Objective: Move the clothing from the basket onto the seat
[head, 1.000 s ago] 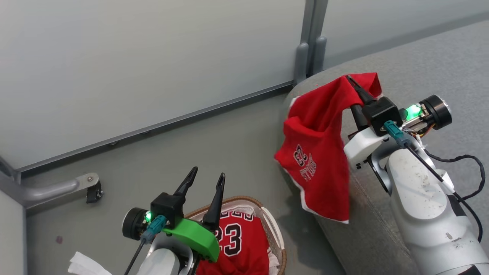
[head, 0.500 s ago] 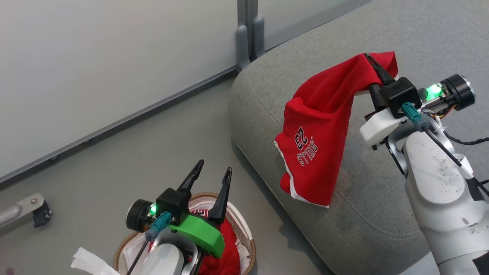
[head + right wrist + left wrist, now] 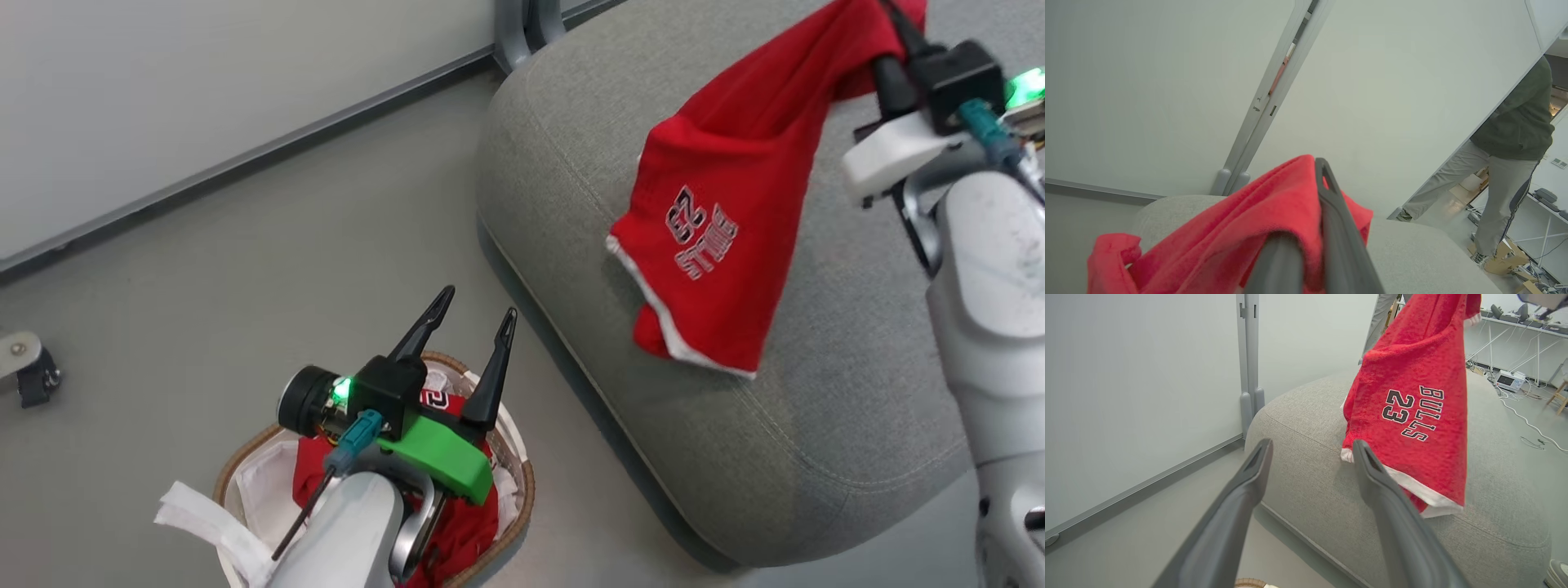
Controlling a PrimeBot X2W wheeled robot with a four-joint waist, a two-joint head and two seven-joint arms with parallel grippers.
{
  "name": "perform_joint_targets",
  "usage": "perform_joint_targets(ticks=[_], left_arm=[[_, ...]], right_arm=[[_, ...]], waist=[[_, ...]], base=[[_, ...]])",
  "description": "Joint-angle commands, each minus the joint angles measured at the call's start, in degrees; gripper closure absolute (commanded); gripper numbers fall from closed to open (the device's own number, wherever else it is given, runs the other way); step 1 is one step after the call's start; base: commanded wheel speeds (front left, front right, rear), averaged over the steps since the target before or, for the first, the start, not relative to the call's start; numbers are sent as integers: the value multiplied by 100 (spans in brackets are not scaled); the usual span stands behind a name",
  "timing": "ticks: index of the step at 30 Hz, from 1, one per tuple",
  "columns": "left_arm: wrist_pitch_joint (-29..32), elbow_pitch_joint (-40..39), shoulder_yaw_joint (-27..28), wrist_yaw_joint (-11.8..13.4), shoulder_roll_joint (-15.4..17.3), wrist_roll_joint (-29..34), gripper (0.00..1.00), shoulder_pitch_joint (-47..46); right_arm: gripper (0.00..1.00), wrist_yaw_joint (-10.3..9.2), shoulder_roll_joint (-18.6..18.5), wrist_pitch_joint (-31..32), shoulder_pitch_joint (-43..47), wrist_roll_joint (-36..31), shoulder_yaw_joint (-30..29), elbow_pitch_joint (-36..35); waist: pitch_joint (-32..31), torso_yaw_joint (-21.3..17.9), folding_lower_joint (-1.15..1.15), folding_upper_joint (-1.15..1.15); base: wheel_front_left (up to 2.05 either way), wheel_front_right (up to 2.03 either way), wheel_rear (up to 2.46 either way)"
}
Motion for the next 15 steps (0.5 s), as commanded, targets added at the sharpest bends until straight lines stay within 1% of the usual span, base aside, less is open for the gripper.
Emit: perform_joint_targets(ticks=[1,9,13,15], left_arm=[[-5,-43,-28,-14,92,39,0,-162],[-5,-300,-228,-15,204,108,0,-607],[-5,-415,-210,-16,227,57,0,-767],[-5,-464,-188,-16,257,62,0,-787]], right_arm=[[100,-8,-97,-14,-335,15,-69,51],[100,-8,-728,-14,-2031,-228,-677,277],[100,-8,-888,-13,-2494,-344,-972,377],[100,-8,-914,-13,-2500,-430,-1037,441]], waist=[[525,402,0,0],[1472,910,0,0],[1895,1038,0,0],[2058,1068,0,0]], base=[[0,0,0],[0,0,0],[0,0,0],[0,0,0]])
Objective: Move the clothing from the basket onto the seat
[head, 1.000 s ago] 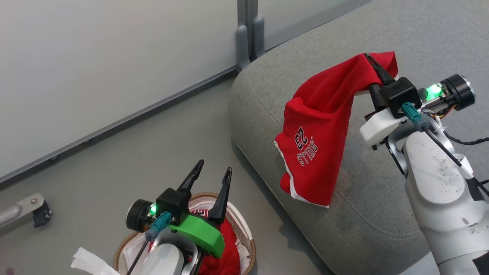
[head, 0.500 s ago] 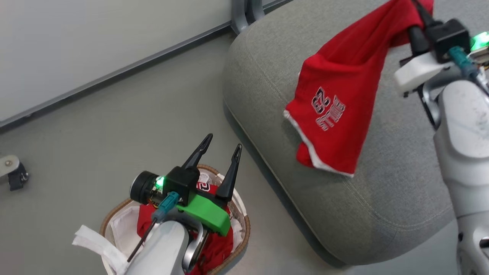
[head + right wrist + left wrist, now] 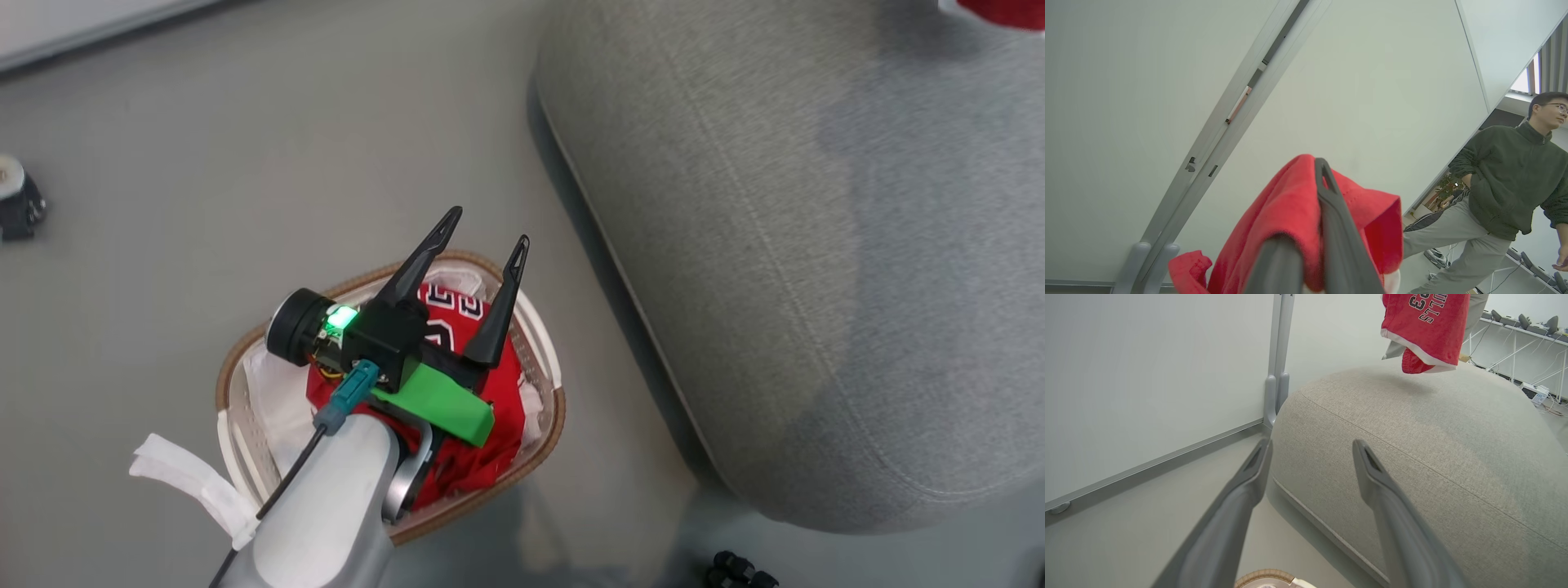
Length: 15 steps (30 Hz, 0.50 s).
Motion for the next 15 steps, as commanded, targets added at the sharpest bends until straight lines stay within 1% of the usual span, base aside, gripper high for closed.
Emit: perform_joint_targets(ticks=[1,5,10,15], left_arm=[[-5,-34,20,-16,90,21,0,-107],[-5,-65,88,-16,165,87,0,-139],[-5,-114,202,-16,234,138,0,-106],[-5,-121,243,-16,280,156,0,-45]], right_arm=[[100,-8,4,-12,63,-59,-67,92],[100,-8,74,-12,420,-110,-395,246],[100,-8,261,-12,1045,-212,-778,459],[100,-8,487,-12,1596,-278,-957,680]], waist=[[700,408,-1,0],[919,433,-1,0],[1068,415,-1,0],[1103,373,-1,0]], base=[[0,0,0],[0,0,0],[0,0,0],[0,0,0]])
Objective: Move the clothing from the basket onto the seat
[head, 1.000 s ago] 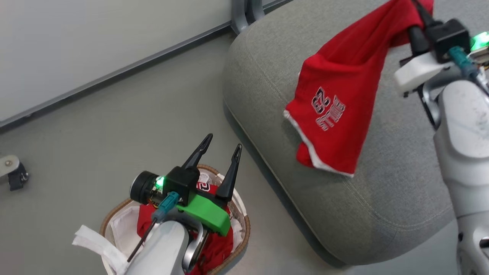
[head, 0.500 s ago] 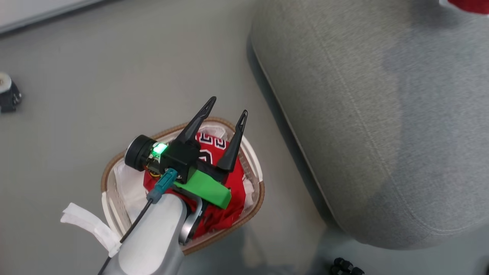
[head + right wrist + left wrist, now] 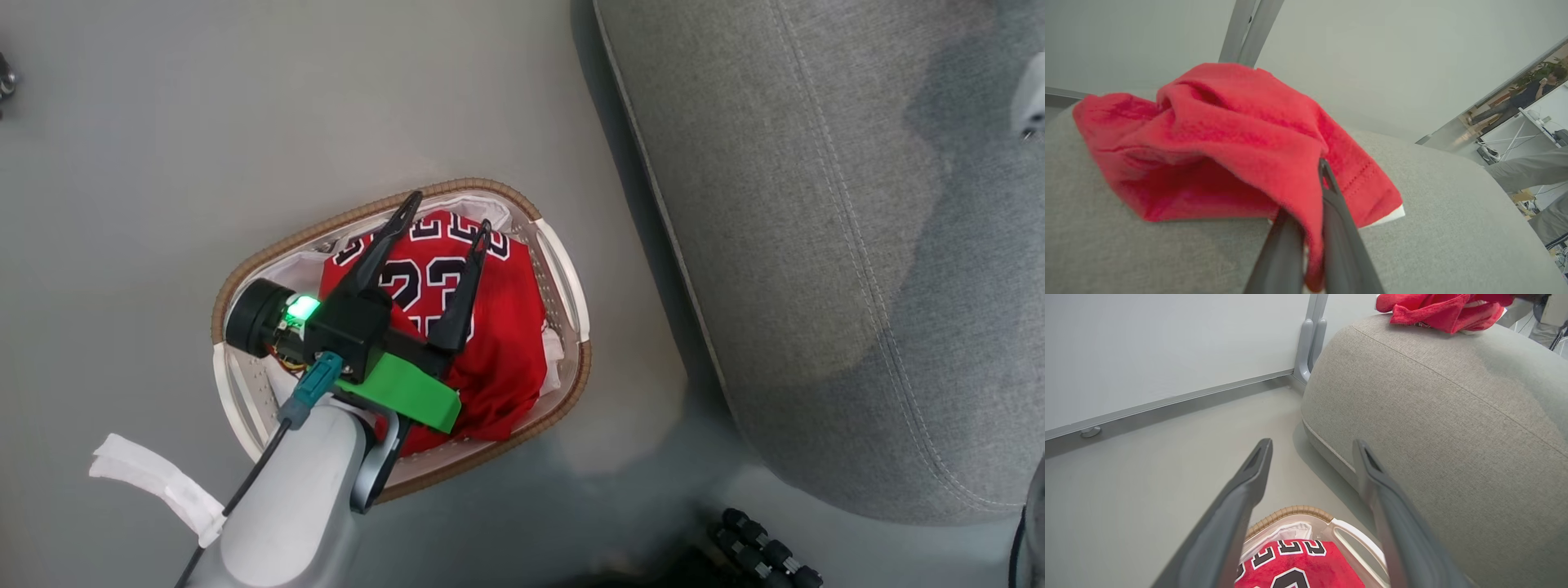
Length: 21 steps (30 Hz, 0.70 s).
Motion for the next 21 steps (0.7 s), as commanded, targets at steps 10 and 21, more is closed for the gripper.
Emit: perform_joint_targets(ticks=[10,21], left_arm=[[-5,37,84,-17,60,4,0,107],[-5,26,477,-17,-1,-81,0,364]], right_arm=[[0,-8,163,-12,929,195,100,-392],[0,-8,227,-12,1903,521,465,-953]], waist=[[-236,-63,-1,0],[-1020,-41,-1,0]], base=[[0,0,0],[0,0,0]])
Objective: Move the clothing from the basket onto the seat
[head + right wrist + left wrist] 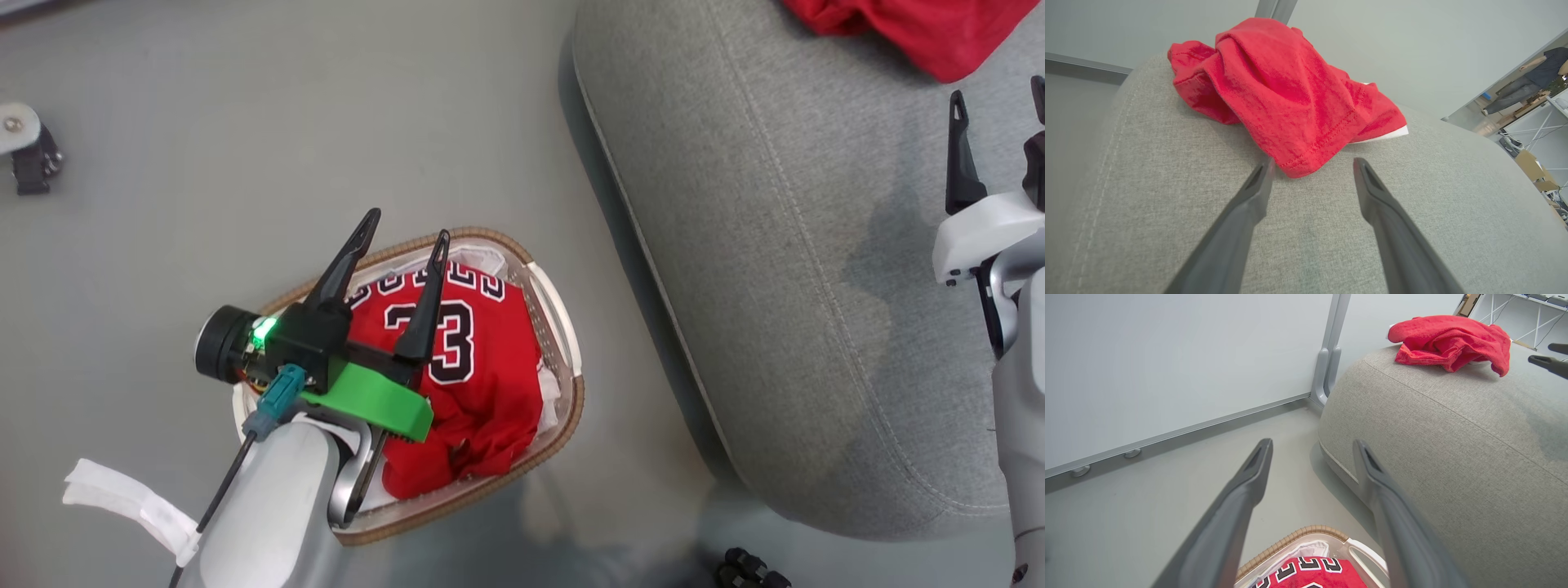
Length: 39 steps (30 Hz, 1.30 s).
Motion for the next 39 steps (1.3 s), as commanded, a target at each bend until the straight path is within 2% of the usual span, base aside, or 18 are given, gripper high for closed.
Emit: perform_joint_targets(ticks=[1,8,20,30,39], left_arm=[[-5,8,47,-17,-21,-18,0,124],[-5,52,403,-16,-152,-124,0,384],[-5,51,1492,38,-352,-240,0,1375],[-5,-100,2134,26,-420,-239,0,2180],[-5,-89,2154,14,-431,-378,0,2438]], right_arm=[[0,-8,-68,-12,122,56,22,-66],[0,-8,-173,-12,259,175,262,-220],[0,-8,296,-12,941,597,829,-597],[0,-8,831,-12,1964,1020,1093,-971],[0,-8,887,-12,2739,1639,1396,-1082]], waist=[[-403,71,0,0],[-1154,407,0,0],[-2399,1132,0,0],[-2787,1420,0,0],[-2892,1448,0,0]], base=[[0,0,0],[0,0,0],[0,0,0],[0,0,0],[0,0,0]])
